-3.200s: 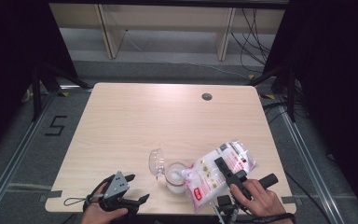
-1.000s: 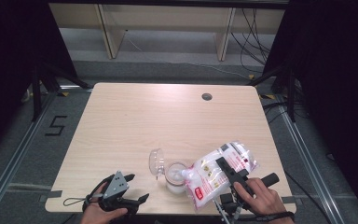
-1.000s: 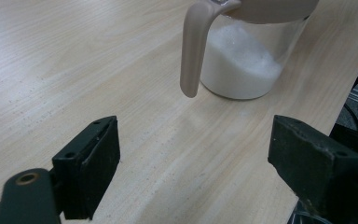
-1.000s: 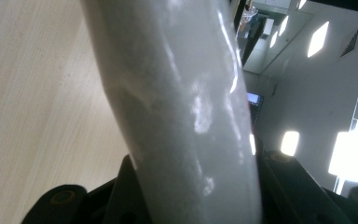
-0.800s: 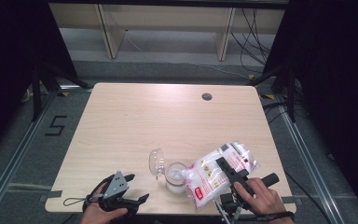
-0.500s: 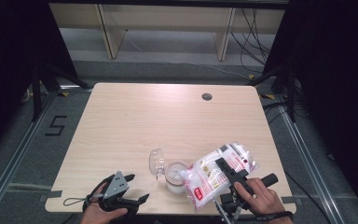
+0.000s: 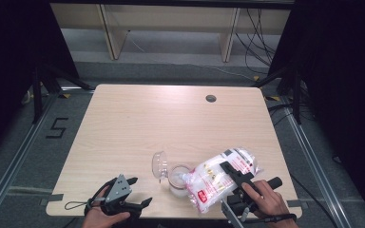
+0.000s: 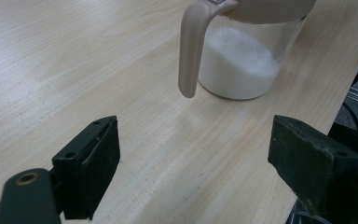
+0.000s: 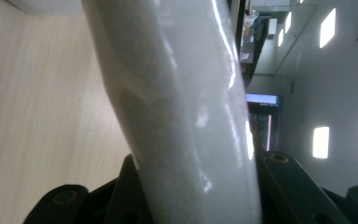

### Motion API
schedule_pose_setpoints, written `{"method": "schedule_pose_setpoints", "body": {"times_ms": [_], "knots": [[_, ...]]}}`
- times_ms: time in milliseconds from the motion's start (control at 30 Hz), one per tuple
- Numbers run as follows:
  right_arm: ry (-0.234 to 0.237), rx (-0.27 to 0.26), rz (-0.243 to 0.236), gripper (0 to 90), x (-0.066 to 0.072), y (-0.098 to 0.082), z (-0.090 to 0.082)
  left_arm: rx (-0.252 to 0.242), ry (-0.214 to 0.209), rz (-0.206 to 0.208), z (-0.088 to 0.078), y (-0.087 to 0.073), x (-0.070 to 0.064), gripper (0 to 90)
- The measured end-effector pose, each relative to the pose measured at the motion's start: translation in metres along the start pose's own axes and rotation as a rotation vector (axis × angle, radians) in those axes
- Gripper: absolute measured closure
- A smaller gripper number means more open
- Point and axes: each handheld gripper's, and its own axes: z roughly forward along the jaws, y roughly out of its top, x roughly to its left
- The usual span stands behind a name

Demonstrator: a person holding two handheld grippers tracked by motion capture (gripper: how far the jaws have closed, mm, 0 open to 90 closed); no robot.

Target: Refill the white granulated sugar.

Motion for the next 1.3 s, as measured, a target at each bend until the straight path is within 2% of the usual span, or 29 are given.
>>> {"method": "schedule_pose_setpoints", "body": {"times_ms": [33,100,167,200,233,267,300,367,400,433,467,500,567,600,700,733,767,800,833,867,900,1000,1033,1067,1100,1167,1233,1267,1300], "knots": [[0.007,0.003,0.039,69.6,0.002,-0.001,0.000,0.010,-0.004,0.005,-0.001,0.000,0.001,16.4],[0.018,-0.010,0.035,69.7,0.001,-0.003,0.001,0.006,0.001,0.004,0.000,0.000,0.000,16.4],[0.015,-0.008,0.064,69.8,0.000,-0.005,0.000,0.008,0.002,0.009,0.000,0.000,0.001,16.4],[0.026,-0.006,0.171,69.9,0.007,-0.006,0.000,0.005,-0.001,0.014,0.000,0.000,0.000,16.4],[0.037,-0.022,0.146,70.0,0.004,-0.007,0.001,0.007,-0.002,0.033,0.000,0.000,0.002,16.4],[0.019,-0.035,0.116,70.1,0.001,-0.008,0.001,0.006,-0.001,0.030,0.000,0.000,0.001,16.4],[0.039,-0.034,0.180,70.2,0.005,-0.009,0.002,0.010,0.001,0.031,0.000,0.000,0.002,16.4],[0.044,-0.044,0.157,70.6,0.004,-0.010,0.003,0.010,0.002,0.023,0.000,0.000,0.001,16.4],[0.052,-0.039,0.219,70.7,0.009,-0.011,0.003,0.009,0.002,0.018,0.000,0.000,0.001,16.5],[0.055,-0.050,0.172,70.7,0.006,-0.011,0.004,0.006,0.002,0.004,0.000,-0.001,0.000,16.5],[0.050,-0.053,0.199,70.9,0.008,-0.013,0.005,0.010,0.005,0.008,0.000,0.000,0.000,16.5],[0.059,-0.052,0.179,71.0,0.006,-0.014,0.005,0.010,0.001,0.006,0.000,-0.001,0.001,16.5],[0.078,-0.064,0.245,71.2,0.010,-0.016,0.007,0.009,0.004,0.007,0.000,-0.001,0.000,16.5],[0.081,-0.063,0.310,71.4,0.013,-0.018,0.006,0.010,0.000,0.008,0.000,0.000,0.001,16.5],[0.096,-0.072,0.365,72.1,0.015,-0.021,0.007,0.007,0.002,0.004,0.000,0.000,0.000,16.5],[0.088,-0.078,0.324,72.3,0.011,-0.023,0.007,0.010,0.005,0.007,0.000,0.000,0.001,16.5],[0.089,-0.084,0.372,72.4,0.014,-0.025,0.006,0.010,0.002,0.007,0.000,0.000,0.001,16.5],[0.090,-0.089,0.350,72.7,0.011,-0.026,0.006,0.020,0.007,0.022,-0.001,0.000,0.002,16.5],[0.107,-0.095,0.424,72.9,0.016,-0.027,0.006,0.004,0.001,0.006,0.000,0.000,0.000,16.5],[0.098,-0.103,0.403,73.1,0.014,-0.029,0.006,0.006,0.000,0.003,0.000,0.000,0.000,16.5],[0.106,-0.104,0.451,73.2,0.016,-0.030,0.006,0.014,0.005,0.017,-0.001,0.000,0.001,16.5],[0.113,-0.096,0.478,74.2,0.017,-0.033,0.007,-0.003,-0.003,-0.004,0.001,0.000,-0.001,17.2],[0.106,-0.102,0.420,74.4,0.014,-0.034,0.008,-0.002,-0.003,-0.003,0.001,0.000,-0.001,17.2],[0.125,-0.083,0.487,74.5,0.018,-0.033,0.007,-0.003,-0.004,-0.004,0.001,0.000,-0.001,17.3],[0.118,-0.101,0.461,74.5,0.016,-0.035,0.009,0.008,-0.003,0.009,0.000,0.000,0.000,17.3],[0.134,-0.101,0.533,74.6,0.018,-0.036,0.007,0.011,0.002,0.008,0.000,0.000,0.001,17.3],[0.135,-0.121,0.550,74.7,0.017,-0.038,0.008,-0.004,-0.002,-0.005,0.001,0.000,-0.001,17.3],[0.143,-0.118,0.590,74.8,0.018,-0.038,0.008,-0.004,-0.003,-0.003,0.001,0.000,-0.001,17.3],[0.142,-0.129,0.594,74.8,0.017,-0.039,0.008,-0.003,-0.004,-0.004,0.001,0.000,-0.001,17.3]]}}
